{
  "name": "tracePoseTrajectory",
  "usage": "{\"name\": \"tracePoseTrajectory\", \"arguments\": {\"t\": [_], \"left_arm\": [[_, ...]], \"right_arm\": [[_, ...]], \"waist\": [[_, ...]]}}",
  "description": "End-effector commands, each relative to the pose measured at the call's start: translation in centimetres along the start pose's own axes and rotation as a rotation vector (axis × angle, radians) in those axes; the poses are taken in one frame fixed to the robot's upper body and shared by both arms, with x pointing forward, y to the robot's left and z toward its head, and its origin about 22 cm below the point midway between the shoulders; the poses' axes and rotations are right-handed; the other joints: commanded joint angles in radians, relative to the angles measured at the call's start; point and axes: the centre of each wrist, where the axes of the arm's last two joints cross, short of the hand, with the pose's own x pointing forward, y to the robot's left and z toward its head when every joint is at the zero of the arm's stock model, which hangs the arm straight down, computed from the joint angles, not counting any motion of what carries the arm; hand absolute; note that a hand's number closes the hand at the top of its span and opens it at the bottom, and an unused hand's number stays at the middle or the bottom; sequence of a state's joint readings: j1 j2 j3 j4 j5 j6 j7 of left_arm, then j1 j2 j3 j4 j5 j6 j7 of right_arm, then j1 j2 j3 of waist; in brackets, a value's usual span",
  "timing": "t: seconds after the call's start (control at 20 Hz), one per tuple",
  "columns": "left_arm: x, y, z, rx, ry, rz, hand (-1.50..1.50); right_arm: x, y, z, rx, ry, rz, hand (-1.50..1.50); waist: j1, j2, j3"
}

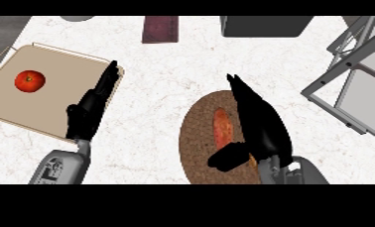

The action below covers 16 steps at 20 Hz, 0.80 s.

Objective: Pick the sweet potato from the placemat and place it in the tiered shelf

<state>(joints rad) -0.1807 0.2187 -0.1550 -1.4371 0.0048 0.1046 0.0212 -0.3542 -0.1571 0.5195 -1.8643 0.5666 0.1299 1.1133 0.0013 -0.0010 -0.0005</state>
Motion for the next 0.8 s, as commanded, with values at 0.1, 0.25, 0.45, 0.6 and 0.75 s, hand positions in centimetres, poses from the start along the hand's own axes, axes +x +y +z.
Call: {"name": "tracePoseTrajectory", "arguments": {"t": [0.1,0.25,0.45,0.6,0.75], "left_arm": [[0.7,-1.9,0.2,-0.022,-0.017,0.014,0.00],[0.3,-0.3,-1.2,-0.011,0.011,-0.011,0.00],[0.6,0.2,-0.5,-0.006,-0.011,0.027,0.00],[-0.2,-1.2,-1.3,-0.012,-0.007,-0.003,0.00],[0.7,-1.2,-1.9,0.006,-0.010,0.012,0.00]], "right_arm": [[1.0,2.4,-1.6,0.013,0.132,0.039,-1.50],[-1.0,1.3,-0.6,0.037,0.131,0.052,-1.50],[-1.7,2.6,-1.2,0.035,0.150,0.086,-1.50],[-2.6,3.5,-3.1,0.037,0.153,0.086,-1.50],[-2.3,3.0,-1.7,0.043,0.159,0.106,-1.50]], "waist": [[0.004,0.001,0.000],[-0.004,0.001,0.000],[-0.001,0.000,0.000],[-0.001,0.002,0.000],[-0.004,0.001,0.000]]}}
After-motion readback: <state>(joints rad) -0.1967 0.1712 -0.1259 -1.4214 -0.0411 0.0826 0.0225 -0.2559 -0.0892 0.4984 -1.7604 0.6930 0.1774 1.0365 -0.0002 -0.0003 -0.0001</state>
